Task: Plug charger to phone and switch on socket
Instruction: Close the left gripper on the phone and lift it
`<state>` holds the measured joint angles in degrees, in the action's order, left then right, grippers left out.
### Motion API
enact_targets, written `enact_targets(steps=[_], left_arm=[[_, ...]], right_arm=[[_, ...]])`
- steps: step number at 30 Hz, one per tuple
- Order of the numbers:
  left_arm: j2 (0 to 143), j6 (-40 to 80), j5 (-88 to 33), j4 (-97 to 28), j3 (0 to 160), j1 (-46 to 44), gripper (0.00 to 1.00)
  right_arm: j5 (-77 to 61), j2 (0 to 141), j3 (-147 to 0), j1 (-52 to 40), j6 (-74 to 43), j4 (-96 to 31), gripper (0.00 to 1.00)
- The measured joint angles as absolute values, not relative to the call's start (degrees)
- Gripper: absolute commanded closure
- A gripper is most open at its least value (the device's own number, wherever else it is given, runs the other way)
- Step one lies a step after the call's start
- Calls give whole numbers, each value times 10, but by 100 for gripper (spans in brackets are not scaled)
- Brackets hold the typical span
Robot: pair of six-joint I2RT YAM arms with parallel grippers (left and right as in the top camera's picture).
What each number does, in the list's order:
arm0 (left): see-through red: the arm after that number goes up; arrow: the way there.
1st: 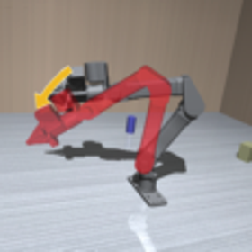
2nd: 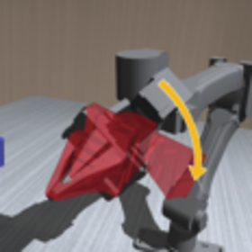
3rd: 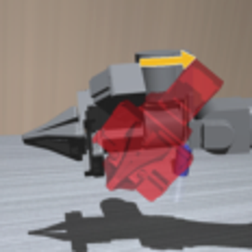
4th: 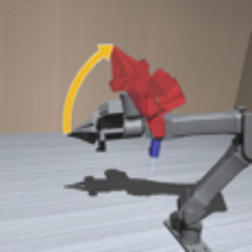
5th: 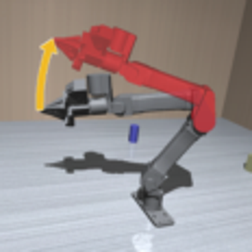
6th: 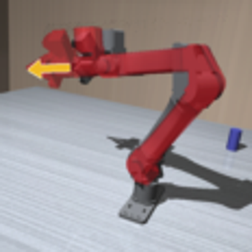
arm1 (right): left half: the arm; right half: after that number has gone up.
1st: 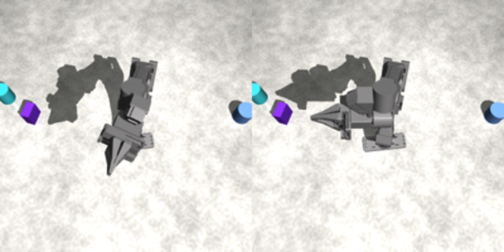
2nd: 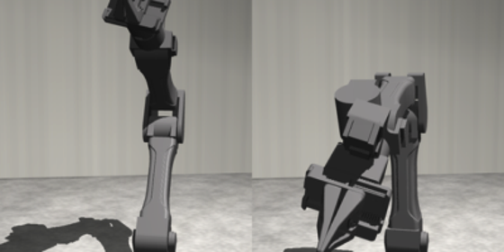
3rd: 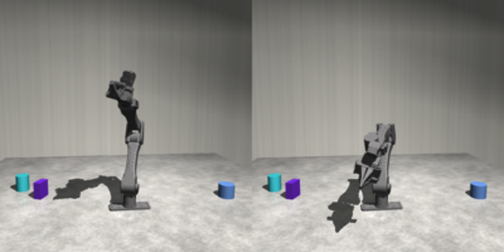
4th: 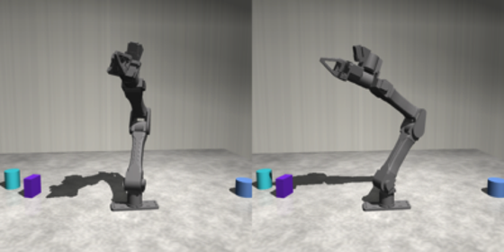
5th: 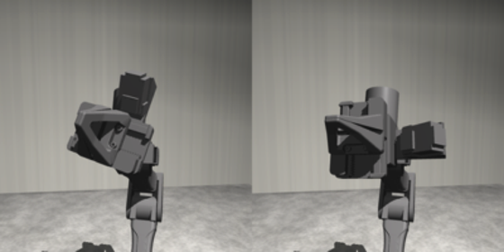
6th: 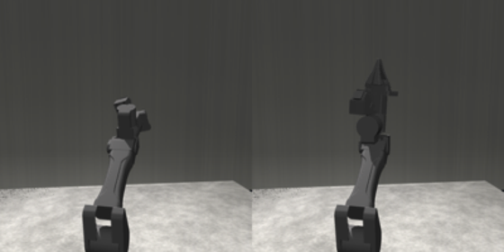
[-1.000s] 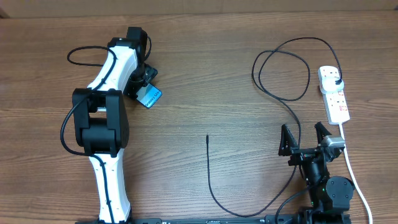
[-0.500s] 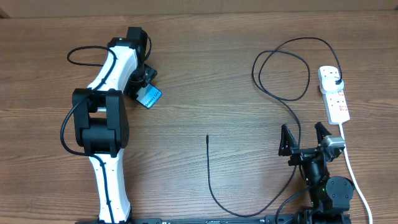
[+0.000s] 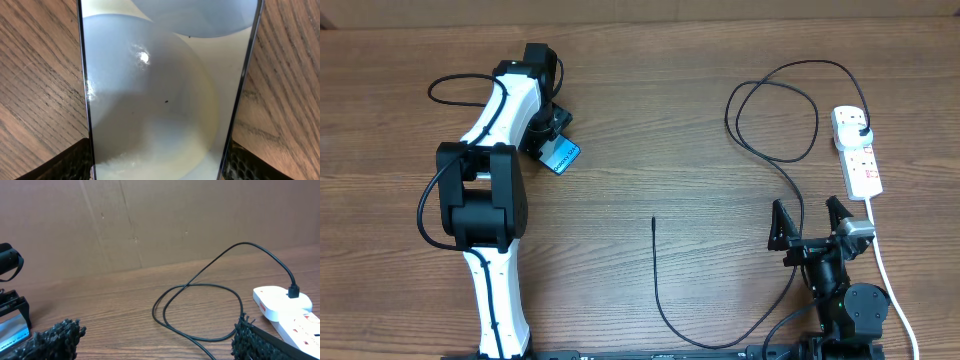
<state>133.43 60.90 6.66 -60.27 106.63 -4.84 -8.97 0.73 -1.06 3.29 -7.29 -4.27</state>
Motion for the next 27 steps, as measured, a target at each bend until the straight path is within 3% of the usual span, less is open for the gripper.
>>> enact_targets(steps=[7,27], left_arm=[[1334,609,67,-603,1066,-48,96],[1342,600,61,-645,1089,-48,96]], right_arm=[[-90,7,-11,33,-73,-43,0],[-90,7,-11,33,-73,-43,0]])
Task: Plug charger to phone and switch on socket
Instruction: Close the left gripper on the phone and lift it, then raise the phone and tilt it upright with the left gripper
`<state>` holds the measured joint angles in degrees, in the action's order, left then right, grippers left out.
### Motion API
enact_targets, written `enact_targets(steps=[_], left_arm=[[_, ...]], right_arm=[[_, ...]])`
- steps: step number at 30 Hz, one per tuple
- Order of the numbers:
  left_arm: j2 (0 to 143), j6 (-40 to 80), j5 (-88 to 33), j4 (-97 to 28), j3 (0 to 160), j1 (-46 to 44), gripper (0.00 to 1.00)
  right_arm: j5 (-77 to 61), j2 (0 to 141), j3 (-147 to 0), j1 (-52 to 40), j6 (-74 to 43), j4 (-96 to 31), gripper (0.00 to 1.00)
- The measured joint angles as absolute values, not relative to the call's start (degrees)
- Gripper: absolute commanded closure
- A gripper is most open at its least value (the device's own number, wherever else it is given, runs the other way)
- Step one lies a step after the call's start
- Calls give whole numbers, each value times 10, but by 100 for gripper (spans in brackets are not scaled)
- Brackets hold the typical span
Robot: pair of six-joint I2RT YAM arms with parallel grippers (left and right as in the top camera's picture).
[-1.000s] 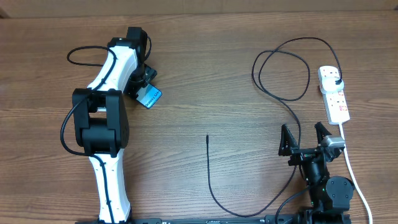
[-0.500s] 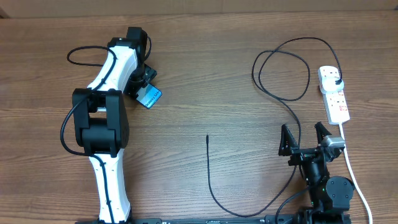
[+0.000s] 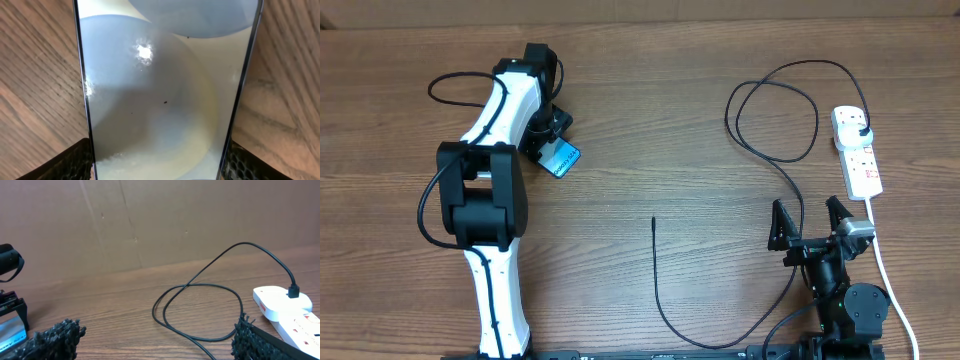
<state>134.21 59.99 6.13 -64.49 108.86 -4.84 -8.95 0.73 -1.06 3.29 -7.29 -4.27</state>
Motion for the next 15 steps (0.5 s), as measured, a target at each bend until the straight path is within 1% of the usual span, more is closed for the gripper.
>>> enact_targets(steps=[15], left_arm=[[1352,581,58,-711,1195,-48,96]], right_arm=[[-89,7,-11,33,-73,-43,0]])
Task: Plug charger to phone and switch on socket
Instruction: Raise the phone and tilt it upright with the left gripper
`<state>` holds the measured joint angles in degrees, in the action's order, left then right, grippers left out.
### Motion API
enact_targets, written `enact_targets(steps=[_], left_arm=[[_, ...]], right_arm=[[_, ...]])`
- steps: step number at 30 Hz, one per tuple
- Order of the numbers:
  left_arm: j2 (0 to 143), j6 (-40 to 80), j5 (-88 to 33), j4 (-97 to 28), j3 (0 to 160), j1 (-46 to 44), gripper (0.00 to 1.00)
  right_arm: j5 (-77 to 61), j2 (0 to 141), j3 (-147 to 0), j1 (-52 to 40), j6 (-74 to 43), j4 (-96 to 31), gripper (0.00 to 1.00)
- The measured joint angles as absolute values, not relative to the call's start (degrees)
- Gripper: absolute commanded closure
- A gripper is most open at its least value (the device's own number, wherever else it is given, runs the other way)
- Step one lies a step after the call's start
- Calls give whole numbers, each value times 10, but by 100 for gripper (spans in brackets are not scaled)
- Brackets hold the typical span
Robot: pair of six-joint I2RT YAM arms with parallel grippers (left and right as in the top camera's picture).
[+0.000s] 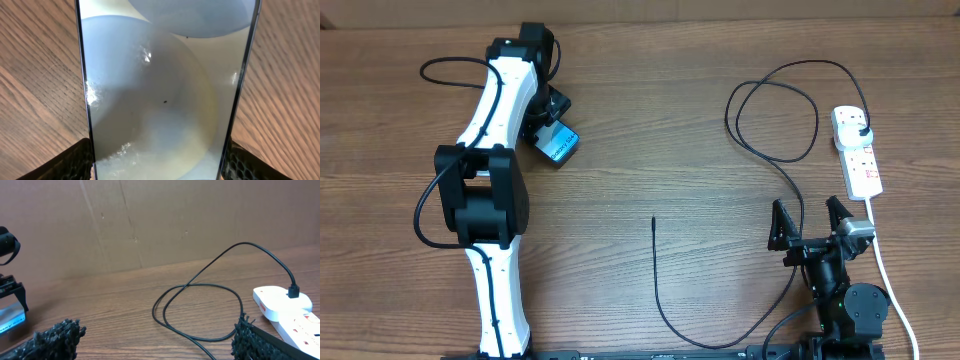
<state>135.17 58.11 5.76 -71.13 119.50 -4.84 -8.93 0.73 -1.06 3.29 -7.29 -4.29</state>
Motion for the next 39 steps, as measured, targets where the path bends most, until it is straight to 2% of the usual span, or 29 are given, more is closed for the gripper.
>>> enact_targets(steps=[12,23,39], left_arm=[[1352,524,-11,-712,1259,-48,96],[1352,503,-216,-642,1272,-48,96],[1352,512,-477,-642,1272,-48,96]], right_arm=[[-90,7,-11,33,-73,-43,0],[-90,7,-11,33,-73,-43,0],[-90,7,-11,33,-73,-43,0]])
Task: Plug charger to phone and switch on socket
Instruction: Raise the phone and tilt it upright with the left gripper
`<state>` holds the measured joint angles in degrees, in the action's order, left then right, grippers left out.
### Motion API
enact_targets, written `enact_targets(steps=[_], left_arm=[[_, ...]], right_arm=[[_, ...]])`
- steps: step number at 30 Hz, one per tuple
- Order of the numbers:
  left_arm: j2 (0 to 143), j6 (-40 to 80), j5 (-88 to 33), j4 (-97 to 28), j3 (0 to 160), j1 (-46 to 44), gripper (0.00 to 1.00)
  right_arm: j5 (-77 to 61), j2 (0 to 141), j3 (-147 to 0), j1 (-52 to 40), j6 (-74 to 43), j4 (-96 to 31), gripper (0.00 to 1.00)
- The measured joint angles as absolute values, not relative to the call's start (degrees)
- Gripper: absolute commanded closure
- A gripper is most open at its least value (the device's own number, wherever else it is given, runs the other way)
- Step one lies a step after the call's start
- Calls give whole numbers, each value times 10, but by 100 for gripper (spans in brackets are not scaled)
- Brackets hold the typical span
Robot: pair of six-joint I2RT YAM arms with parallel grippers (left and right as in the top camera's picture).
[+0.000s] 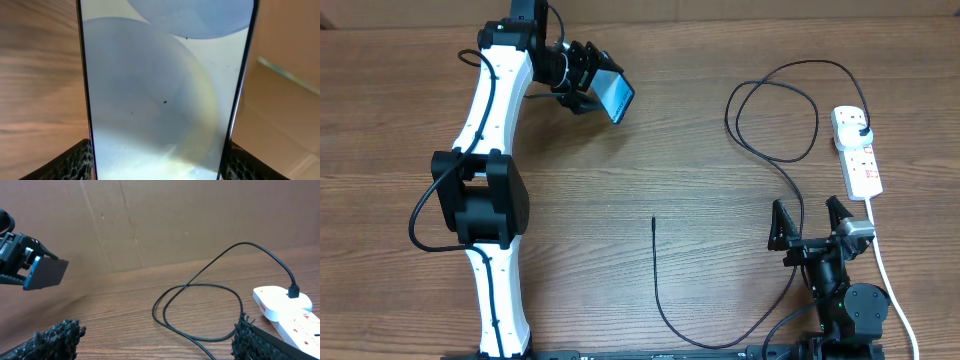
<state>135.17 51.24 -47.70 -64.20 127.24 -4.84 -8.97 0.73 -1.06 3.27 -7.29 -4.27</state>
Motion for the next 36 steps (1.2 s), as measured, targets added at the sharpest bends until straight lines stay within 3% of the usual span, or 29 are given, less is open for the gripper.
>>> enact_targets(steps=[21,36], left_arm=[[1352,612,-657,-677,1272,-48,96],[1352,614,-686,-677,1272,-48,96]], right_arm=[[-90,7,-11,33,-73,-43,0],[-89,7,-11,33,-73,-43,0]])
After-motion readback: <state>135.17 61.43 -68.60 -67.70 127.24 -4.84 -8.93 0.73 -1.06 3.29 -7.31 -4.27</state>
